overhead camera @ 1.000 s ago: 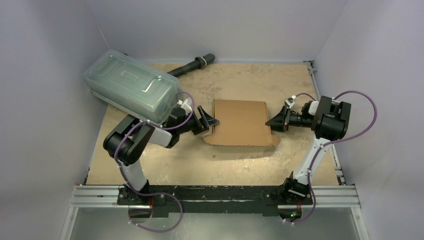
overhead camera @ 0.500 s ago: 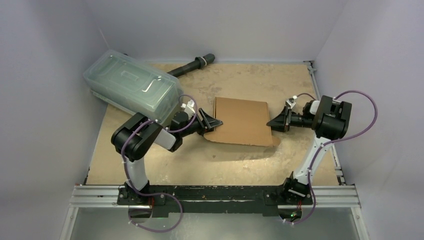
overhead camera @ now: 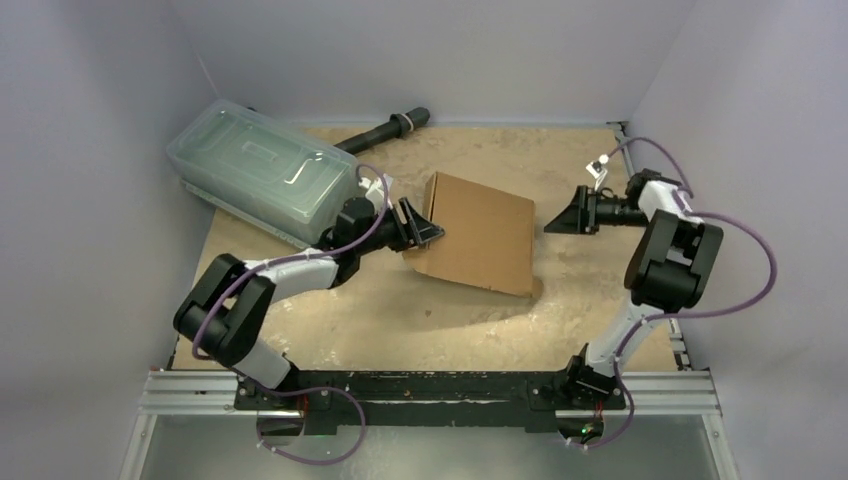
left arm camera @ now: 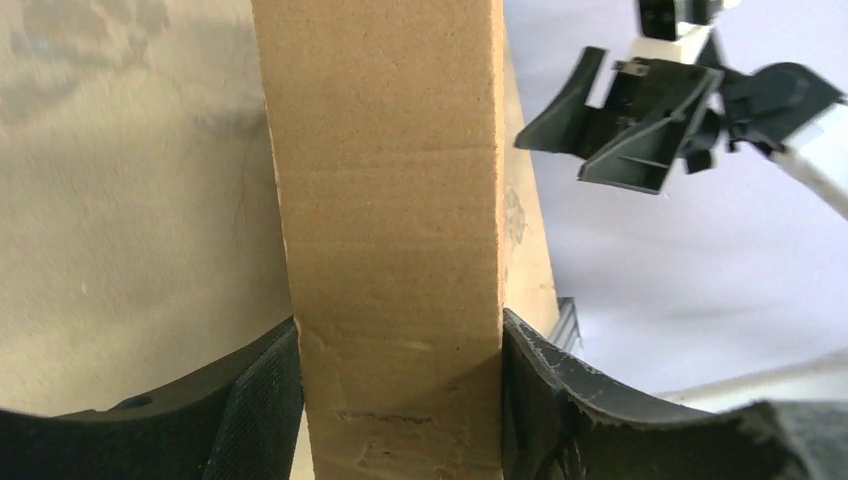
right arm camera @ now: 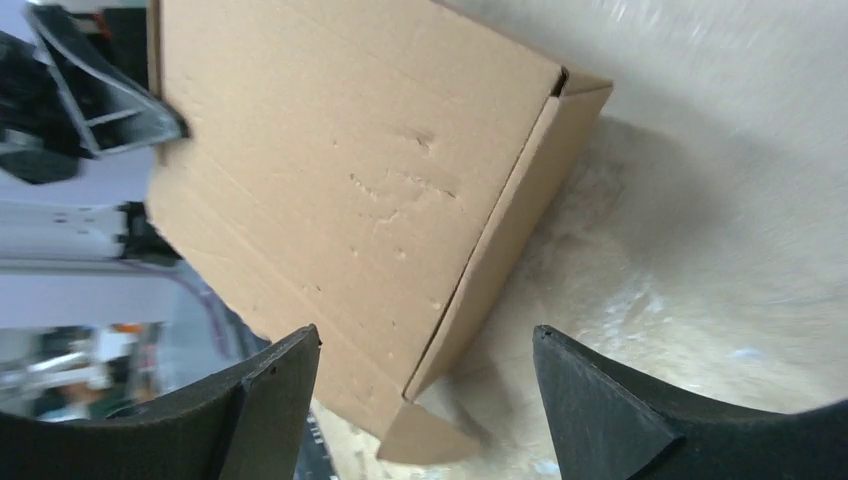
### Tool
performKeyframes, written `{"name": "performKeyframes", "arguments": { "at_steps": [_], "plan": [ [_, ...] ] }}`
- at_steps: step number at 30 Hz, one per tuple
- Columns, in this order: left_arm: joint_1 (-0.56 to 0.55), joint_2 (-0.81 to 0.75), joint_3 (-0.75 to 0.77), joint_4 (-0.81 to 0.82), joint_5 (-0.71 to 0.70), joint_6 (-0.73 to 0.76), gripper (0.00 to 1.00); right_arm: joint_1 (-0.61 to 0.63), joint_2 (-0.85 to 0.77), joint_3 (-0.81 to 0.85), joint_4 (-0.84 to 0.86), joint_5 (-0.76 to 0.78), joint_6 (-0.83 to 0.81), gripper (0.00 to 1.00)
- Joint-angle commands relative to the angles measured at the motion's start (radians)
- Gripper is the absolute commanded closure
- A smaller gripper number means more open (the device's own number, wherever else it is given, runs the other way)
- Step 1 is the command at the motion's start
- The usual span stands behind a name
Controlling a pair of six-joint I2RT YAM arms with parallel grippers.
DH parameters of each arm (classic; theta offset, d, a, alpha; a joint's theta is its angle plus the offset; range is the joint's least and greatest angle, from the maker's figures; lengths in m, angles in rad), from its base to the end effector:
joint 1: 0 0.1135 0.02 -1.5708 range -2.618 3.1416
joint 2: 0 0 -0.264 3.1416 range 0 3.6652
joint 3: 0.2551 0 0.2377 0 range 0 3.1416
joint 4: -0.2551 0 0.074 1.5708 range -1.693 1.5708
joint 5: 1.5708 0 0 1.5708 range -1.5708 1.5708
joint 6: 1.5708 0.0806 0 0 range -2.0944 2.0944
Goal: Fold the paper box
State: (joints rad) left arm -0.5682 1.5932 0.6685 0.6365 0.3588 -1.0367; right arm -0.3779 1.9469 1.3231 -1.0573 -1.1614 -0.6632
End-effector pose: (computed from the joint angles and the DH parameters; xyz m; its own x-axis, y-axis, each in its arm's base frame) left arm 0.2845 -0.2152 0.1874 -0.7999 -0.4455 -0.4022 0.1948 0.4412 -0.8760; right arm 0.3312 -0.0519 0.1679 -0.8762 0.0842 -0.4746 -0.3790 0.4880 0.7863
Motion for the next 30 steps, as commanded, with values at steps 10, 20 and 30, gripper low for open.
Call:
{"name": "performKeyframes", "arguments": {
  "at_steps": [10, 20, 30],
  "plan": [
    [0.022, -0.062, 0.724, -0.955, -0.260, 0.683, 0.84, 0.003, -0.354, -0.028, 0.264, 0.159, 0.240, 0.19],
    [-0.196, 0.086, 1.149, -1.236, -0.584, 1.119, 0.88, 0.003, -0.412, -0.095, 0.326, 0.137, 0.282, 0.19],
    [-0.566, 0.053, 0.888, -0.800, -1.117, 1.662, 0.91, -0.014, -0.439, -0.106, 0.356, 0.134, 0.308, 0.18]
  ]
}}
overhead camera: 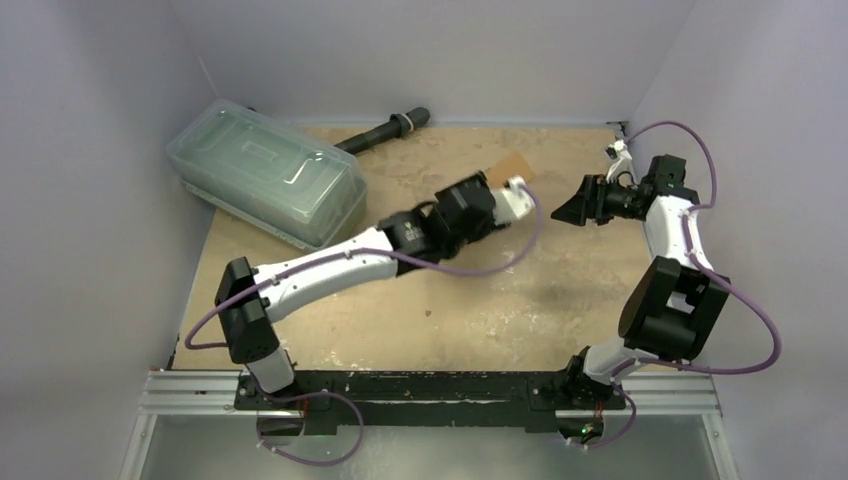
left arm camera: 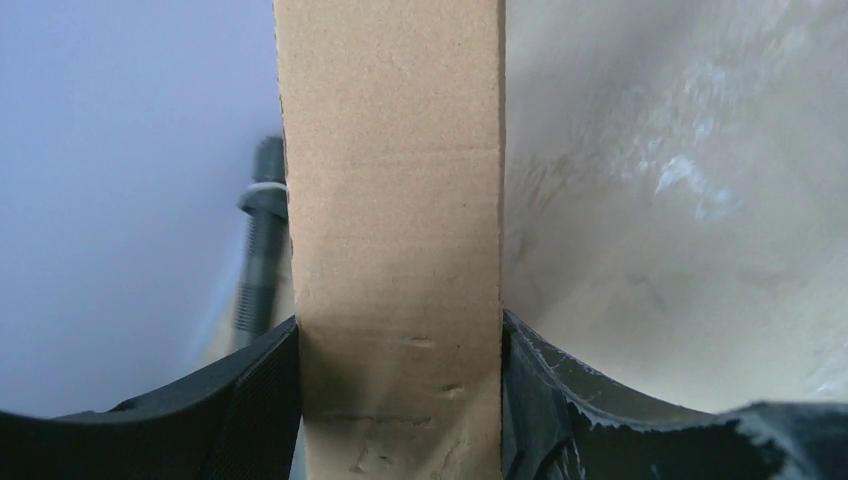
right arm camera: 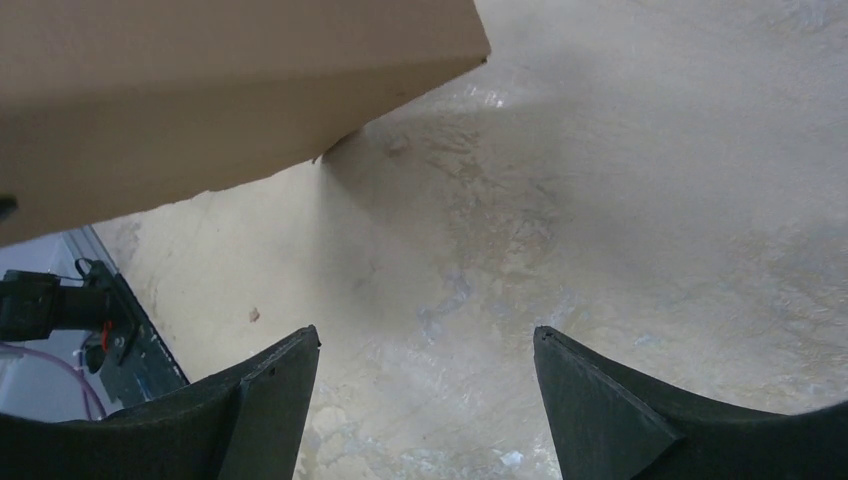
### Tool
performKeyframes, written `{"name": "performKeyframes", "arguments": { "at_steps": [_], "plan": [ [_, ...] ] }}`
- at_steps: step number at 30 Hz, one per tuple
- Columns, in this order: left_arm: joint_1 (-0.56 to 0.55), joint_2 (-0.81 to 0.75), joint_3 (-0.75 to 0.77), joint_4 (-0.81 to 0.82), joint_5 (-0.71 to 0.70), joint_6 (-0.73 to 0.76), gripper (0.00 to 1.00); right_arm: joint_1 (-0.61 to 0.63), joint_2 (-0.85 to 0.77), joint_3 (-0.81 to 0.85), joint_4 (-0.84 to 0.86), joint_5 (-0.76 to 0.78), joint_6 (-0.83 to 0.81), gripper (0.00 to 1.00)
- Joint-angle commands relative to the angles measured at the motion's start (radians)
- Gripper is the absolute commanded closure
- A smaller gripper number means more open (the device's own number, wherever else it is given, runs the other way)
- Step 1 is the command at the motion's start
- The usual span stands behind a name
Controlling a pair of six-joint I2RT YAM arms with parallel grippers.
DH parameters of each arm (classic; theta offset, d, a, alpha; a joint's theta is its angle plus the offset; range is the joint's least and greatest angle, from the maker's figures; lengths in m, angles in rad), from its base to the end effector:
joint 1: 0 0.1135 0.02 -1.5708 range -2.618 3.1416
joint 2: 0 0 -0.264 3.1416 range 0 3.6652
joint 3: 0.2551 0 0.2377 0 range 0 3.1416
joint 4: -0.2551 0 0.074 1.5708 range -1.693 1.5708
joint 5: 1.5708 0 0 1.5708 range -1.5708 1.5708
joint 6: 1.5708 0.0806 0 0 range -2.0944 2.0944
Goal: Fold the paper box
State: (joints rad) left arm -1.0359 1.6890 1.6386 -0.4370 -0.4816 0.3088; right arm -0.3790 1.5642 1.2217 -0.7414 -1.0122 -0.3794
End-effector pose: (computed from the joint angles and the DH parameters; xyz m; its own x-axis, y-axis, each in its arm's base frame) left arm 0.2423 -0.3357 0.3559 -0.0591 0.6282 -0.7758 0.6002 0.6434 0.4752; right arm 0.3130 -0.0511 0.2536 -0.6988 0.0670 -0.7122 -0.4643 0.7148 0.5229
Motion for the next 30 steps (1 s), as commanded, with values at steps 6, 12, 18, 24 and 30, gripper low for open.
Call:
{"name": "performKeyframes", "arguments": {
  "at_steps": [6, 12, 18, 24, 30],
  "plan": [
    [-0.270, -0.061, -0.304, 0.591, -0.409, 0.596, 0.93, -0.072, -0.077, -0.005, 0.047, -0.029, 0.028, 0.18],
    [-0.412, 0.048, -0.503, 0.860, -0.543, 0.689, 1.00, -0.112, -0.077, -0.002, 0.068, -0.037, 0.021, 0.18],
    [-0.485, 0.278, -0.692, 1.484, -0.696, 0.979, 1.00, -0.112, -0.077, -0.007, 0.065, -0.031, 0.014, 0.17],
    [-0.518, 0.512, -0.722, 2.034, -0.750, 1.254, 0.88, -0.112, -0.079, -0.014, 0.057, -0.028, 0.005, 0.17],
    [-0.553, 0.578, -0.718, 2.011, -0.802, 1.173, 0.41, -0.112, -0.080, -0.016, 0.047, -0.024, -0.001, 0.17]
  ]
}}
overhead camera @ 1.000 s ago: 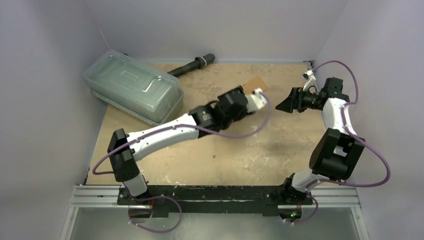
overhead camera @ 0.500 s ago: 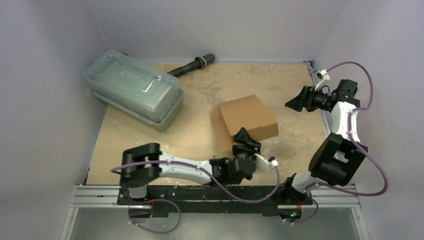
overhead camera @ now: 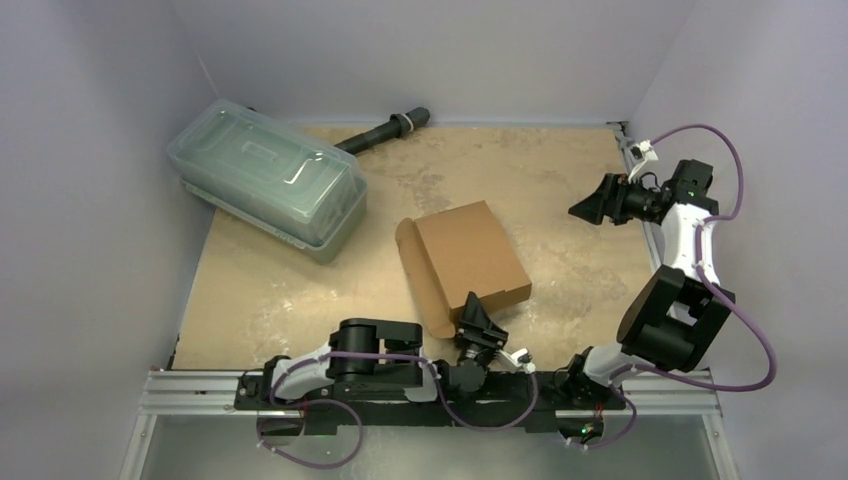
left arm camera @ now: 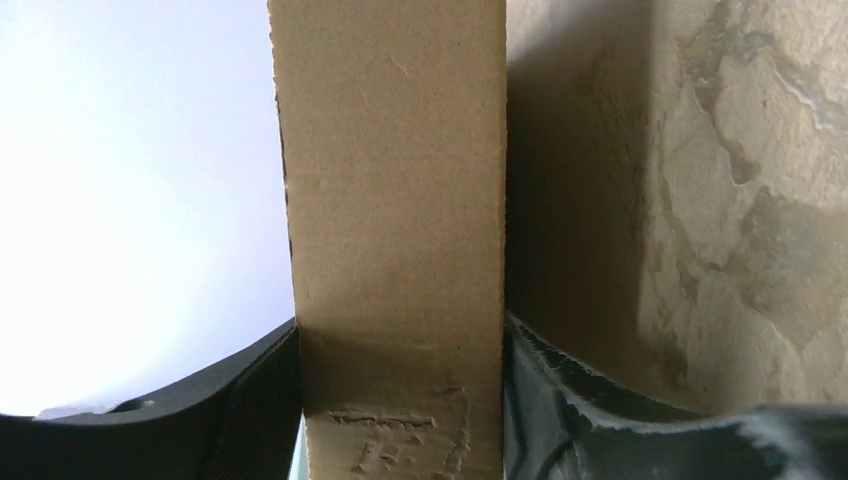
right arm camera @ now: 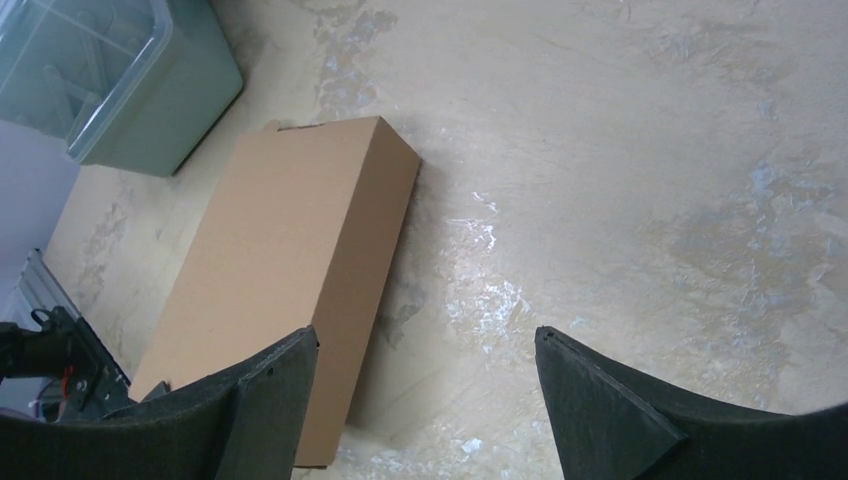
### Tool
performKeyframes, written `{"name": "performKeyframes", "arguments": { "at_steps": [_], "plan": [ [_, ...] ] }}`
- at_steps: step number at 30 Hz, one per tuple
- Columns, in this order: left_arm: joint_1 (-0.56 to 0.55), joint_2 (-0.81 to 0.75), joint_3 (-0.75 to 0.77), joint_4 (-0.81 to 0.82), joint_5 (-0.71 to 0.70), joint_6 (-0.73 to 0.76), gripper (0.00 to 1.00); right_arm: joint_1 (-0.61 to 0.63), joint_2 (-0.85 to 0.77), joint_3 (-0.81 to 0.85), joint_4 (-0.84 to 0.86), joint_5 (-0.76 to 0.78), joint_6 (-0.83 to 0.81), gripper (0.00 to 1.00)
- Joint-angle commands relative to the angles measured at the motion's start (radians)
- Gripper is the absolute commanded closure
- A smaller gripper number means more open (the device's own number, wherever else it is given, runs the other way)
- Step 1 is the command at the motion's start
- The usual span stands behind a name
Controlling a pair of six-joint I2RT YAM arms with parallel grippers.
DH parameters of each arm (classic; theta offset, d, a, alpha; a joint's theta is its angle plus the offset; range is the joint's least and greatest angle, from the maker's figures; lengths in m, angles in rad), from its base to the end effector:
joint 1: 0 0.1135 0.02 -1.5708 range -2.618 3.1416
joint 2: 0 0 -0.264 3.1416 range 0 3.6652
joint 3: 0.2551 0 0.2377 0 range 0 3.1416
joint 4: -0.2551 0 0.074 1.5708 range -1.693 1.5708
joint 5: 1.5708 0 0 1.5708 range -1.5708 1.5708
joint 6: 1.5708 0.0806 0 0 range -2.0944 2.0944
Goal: Fold the paper box
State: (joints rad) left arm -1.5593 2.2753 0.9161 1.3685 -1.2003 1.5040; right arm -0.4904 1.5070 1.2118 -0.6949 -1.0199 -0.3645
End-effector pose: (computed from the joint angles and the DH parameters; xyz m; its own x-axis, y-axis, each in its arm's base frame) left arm 0.0797 -0.4002 0.1033 0.3506 0.9335 -0.0754 0.0233 0.0718 0.9971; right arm 0.3009 -0.0828 0.2703 -0.6300 0.1248 -0.7665 -0.4178 0.7775 0.4700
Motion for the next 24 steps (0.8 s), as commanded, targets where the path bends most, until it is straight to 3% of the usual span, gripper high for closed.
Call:
{"name": "performKeyframes", "arguments": {
  "at_steps": [1, 3, 4, 7, 9, 16, 21, 24],
  "plan": [
    [-0.037, -0.025, 0.004, 0.115, -0.095, -0.102, 0.30, -0.001, -0.024, -0.006, -0.002, -0.014, -0.018, 0.17],
    [-0.054, -0.073, 0.006, -0.104, -0.105, -0.289, 0.12, -0.001, -0.024, -0.006, -0.006, -0.013, -0.020, 0.17],
    [-0.059, -0.102, 0.017, -0.251, -0.101, -0.412, 0.09, -0.001, -0.024, -0.006, -0.007, -0.014, -0.019, 0.17],
    [-0.064, -0.197, 0.130, -0.952, 0.028, -0.933, 0.04, -0.001, -0.024, -0.006, -0.009, -0.014, -0.021, 0.17],
    [-0.063, -0.242, 0.201, -1.232, 0.173, -1.114, 0.02, -0.001, -0.025, -0.006, -0.010, -0.013, -0.021, 0.17],
    [-0.063, -0.360, 0.309, -1.621, 0.526, -1.408, 0.01, 0.002, -0.025, -0.005, -0.011, -0.013, -0.021, 0.17],
    [-0.043, -0.440, 0.309, -1.723, 0.750, -1.548, 0.01, 0.032, -0.015, -0.002, -0.033, 0.011, -0.045, 0.17],
    [0.011, -0.586, 0.253, -1.682, 0.868, -1.641, 0.01, 0.109, -0.023, 0.008, -0.071, 0.060, -0.098, 0.16]
  ]
}}
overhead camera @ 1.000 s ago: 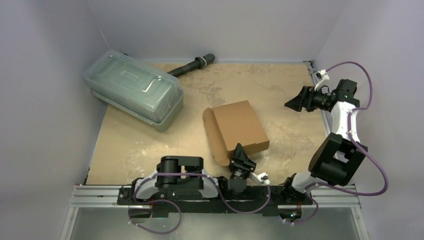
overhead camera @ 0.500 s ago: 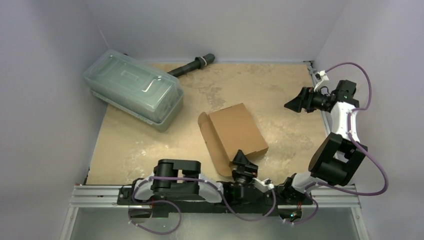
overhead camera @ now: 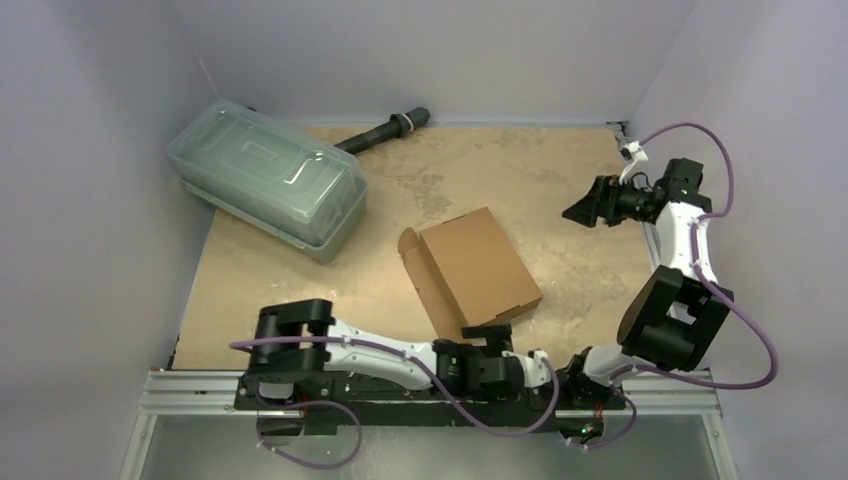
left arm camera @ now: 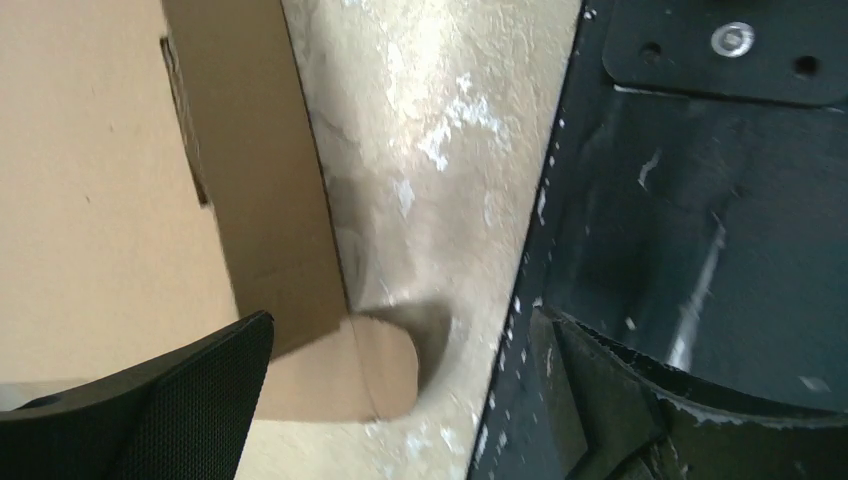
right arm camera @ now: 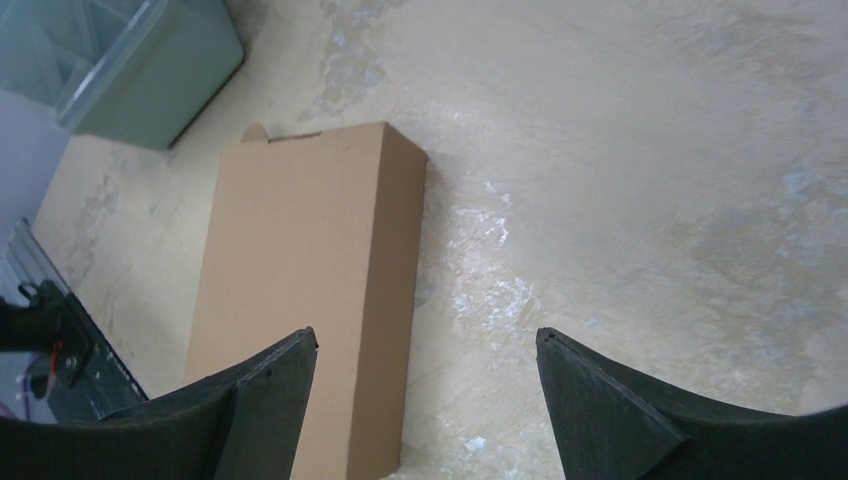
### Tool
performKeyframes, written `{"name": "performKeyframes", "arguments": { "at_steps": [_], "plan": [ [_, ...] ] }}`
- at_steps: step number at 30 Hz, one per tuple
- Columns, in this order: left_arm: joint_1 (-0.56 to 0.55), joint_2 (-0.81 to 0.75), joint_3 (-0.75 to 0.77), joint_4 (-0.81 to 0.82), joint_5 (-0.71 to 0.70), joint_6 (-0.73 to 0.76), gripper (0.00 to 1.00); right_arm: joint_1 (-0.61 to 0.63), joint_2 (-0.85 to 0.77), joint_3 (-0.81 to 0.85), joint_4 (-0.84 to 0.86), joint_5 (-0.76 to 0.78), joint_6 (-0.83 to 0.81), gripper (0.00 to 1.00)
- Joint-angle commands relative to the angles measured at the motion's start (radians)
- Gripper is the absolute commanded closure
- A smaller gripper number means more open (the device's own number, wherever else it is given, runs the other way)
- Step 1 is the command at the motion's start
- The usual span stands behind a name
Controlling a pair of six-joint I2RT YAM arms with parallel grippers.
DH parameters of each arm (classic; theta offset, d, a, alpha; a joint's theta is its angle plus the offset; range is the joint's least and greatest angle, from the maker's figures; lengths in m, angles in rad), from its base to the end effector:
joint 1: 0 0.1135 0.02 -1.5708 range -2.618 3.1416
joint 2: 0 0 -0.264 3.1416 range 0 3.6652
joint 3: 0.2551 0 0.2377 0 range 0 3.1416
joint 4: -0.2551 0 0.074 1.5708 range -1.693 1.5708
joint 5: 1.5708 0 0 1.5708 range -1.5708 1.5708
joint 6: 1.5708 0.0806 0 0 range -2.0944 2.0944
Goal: Fold the paper box
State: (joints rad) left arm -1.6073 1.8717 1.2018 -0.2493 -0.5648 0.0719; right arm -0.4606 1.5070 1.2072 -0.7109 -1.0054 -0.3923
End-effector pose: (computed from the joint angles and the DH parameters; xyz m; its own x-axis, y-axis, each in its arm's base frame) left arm 0.0284 -0.4033 0.1569 0.0904 0.8136 -0.5743 0.8517 0.2357 0.4680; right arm 0.3016 -0.0737 0.2671 -0.6387 0.0883 -0.7644 -0.4414 0.7717 0.4579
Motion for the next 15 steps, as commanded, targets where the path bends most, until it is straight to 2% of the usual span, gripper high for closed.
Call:
{"name": "performKeyframes", "arguments": {
  "at_steps": [1, 3, 5, 7, 9, 11, 13, 15],
  "plan": [
    [0.093, -0.251, -0.067, -0.037, 0.280, -0.241, 0.02, 0.116, -0.026, 0.014, -0.064, 0.067, -0.088, 0.16],
    [0.179, -0.387, -0.159, 0.032, 0.391, -0.331, 0.04, 0.188, -0.031, 0.020, -0.097, 0.070, -0.148, 0.16],
    [0.253, -0.515, -0.241, 0.090, 0.436, -0.408, 0.04, 0.261, -0.034, 0.030, -0.118, 0.076, -0.187, 0.16],
    [0.311, -0.620, -0.324, 0.128, 0.435, -0.489, 0.02, 0.339, -0.044, 0.031, -0.126, 0.092, -0.220, 0.17],
    [0.365, -0.706, -0.408, 0.143, 0.395, -0.594, 0.02, 0.420, -0.062, 0.015, -0.099, 0.100, -0.228, 0.22],
    [0.434, -0.760, -0.497, 0.151, 0.395, -0.719, 0.03, 0.521, -0.076, -0.014, -0.033, 0.128, -0.197, 0.38],
    [0.512, -0.792, -0.596, 0.181, 0.429, -0.850, 0.04, 0.604, -0.075, -0.051, 0.024, 0.152, -0.151, 0.49],
    [0.581, -0.809, -0.693, 0.288, 0.468, -0.958, 0.08, 0.677, -0.053, -0.086, 0.072, 0.170, -0.103, 0.66]
  ]
}}
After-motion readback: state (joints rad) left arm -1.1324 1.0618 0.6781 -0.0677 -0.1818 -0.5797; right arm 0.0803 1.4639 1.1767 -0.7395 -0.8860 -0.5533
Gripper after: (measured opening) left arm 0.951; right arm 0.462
